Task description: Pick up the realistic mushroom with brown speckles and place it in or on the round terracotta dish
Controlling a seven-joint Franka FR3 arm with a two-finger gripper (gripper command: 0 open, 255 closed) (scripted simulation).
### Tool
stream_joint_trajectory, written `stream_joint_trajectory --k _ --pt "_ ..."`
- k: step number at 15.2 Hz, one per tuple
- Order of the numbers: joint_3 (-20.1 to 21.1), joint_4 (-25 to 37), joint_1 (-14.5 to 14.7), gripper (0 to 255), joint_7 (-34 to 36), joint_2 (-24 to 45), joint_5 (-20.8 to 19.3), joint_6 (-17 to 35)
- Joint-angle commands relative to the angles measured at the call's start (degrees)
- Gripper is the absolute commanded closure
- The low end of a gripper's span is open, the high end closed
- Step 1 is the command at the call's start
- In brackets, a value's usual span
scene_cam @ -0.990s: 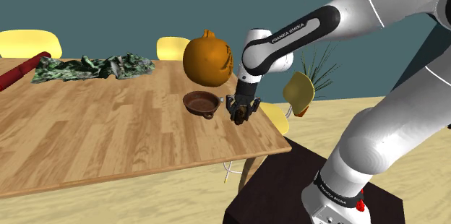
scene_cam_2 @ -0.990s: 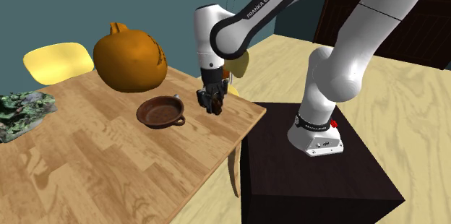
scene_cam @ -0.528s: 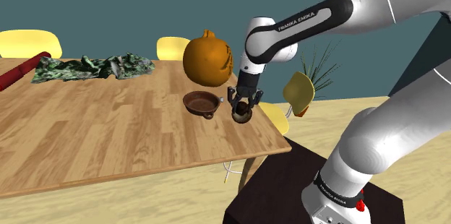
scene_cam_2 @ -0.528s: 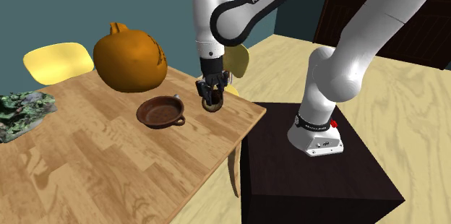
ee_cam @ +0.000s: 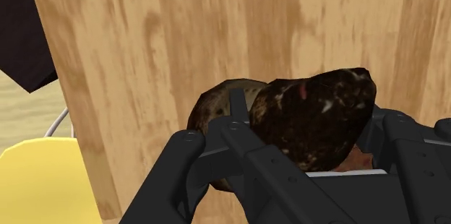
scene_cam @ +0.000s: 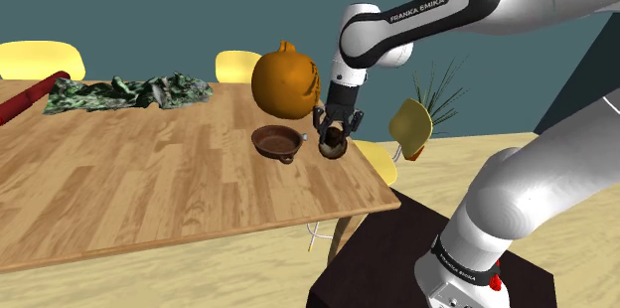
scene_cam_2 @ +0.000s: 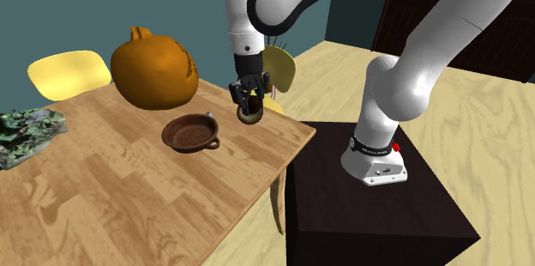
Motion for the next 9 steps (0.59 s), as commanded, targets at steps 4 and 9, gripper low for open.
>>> stream_joint_trajectory --k 4,9 --pt "1.21 10.25 0.16 255 1.82 10.9 -0.57 0.94" --pt "2.22 22.17 0.51 255 4.14 22.17 -1.91 0.58"
